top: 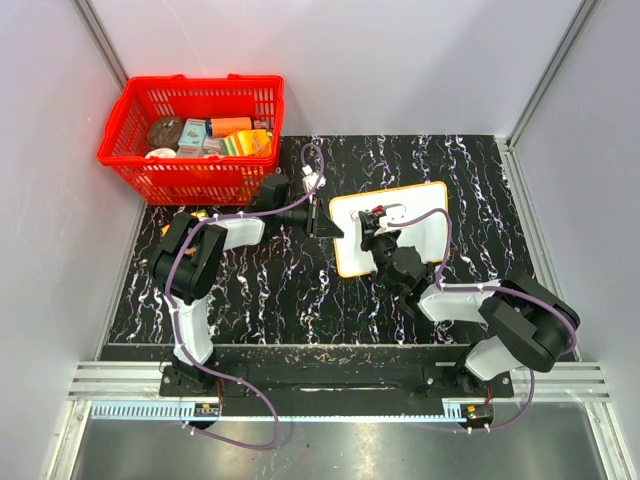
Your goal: Write a sentence on the whiteboard
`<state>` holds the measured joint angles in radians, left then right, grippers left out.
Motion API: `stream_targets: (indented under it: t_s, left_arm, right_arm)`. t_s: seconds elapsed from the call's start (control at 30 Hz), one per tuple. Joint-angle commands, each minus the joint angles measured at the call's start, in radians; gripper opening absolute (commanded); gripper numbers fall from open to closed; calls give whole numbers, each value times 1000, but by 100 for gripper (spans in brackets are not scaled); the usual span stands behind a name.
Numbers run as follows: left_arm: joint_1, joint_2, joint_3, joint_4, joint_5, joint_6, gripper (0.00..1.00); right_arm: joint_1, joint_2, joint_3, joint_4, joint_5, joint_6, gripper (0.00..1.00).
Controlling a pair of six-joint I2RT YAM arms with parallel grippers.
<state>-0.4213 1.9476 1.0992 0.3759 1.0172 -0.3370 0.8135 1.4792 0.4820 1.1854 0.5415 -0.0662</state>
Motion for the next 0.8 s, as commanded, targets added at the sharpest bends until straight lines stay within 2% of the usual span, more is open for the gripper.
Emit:
stream_targets:
  t_s: [0.0,0.77]
  left_arm:
    - [-5,45,-13,-61,-57,104,0]
    - [-5,47,-12,-66,-58,107,0]
  right_arm:
    - [-20,13,38,77,38,28,0]
    - [-43,38,37,43,9,97,0]
